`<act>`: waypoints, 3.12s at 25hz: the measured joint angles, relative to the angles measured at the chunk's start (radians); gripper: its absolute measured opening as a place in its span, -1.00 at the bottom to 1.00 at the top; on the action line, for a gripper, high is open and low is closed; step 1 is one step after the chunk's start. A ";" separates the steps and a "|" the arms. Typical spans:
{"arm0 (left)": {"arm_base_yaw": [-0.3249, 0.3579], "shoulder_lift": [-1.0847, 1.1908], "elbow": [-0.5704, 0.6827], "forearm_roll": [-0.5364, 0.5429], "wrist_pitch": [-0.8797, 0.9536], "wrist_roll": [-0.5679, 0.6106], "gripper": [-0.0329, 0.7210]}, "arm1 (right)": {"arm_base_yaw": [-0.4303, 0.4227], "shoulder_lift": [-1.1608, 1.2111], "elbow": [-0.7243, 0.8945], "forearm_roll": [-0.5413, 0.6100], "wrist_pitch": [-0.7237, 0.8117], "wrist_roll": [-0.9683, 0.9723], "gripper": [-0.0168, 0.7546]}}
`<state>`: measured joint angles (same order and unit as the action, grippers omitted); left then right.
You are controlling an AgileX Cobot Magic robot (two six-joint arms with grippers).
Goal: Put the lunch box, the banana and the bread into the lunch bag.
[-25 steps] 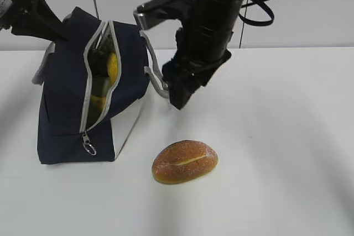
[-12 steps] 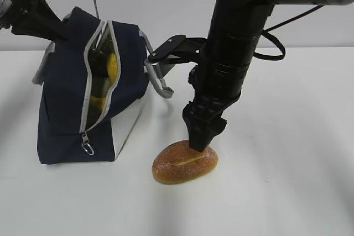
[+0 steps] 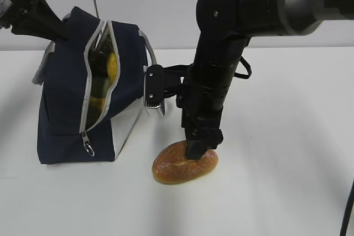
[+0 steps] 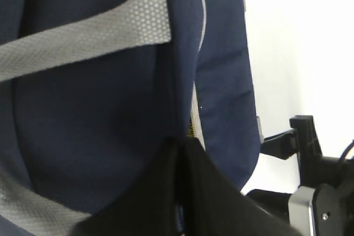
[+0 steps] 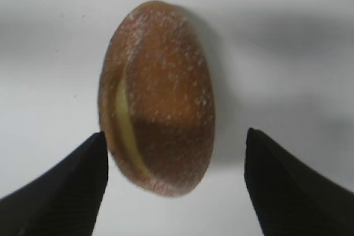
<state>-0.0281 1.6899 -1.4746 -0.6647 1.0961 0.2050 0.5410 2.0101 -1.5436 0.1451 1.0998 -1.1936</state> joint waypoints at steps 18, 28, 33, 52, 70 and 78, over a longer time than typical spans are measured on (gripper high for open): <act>0.000 0.000 0.000 0.000 0.000 0.004 -0.91 | 0.000 0.121 0.000 0.135 0.029 -0.073 0.17; 0.000 0.000 0.000 0.000 0.000 0.012 -0.91 | 0.000 0.116 -0.077 0.126 0.098 0.002 -0.19; 0.000 0.000 0.000 0.000 0.000 0.012 -0.91 | 0.000 0.001 -0.123 0.101 0.103 0.063 -0.19; 0.000 0.000 0.000 -0.052 0.000 0.012 -0.91 | 0.000 -0.119 -0.224 0.307 -0.264 0.443 -0.18; 0.000 0.000 0.000 -0.059 -0.002 0.012 -0.91 | 0.000 0.171 -0.237 0.775 -0.492 0.429 0.01; 0.000 0.000 0.000 -0.059 -0.002 0.012 -0.91 | -0.002 0.197 -0.270 0.931 -0.488 0.273 0.56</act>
<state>-0.0281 1.6899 -1.4746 -0.7232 1.0940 0.2167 0.5387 2.2069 -1.8138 1.0761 0.6119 -0.9203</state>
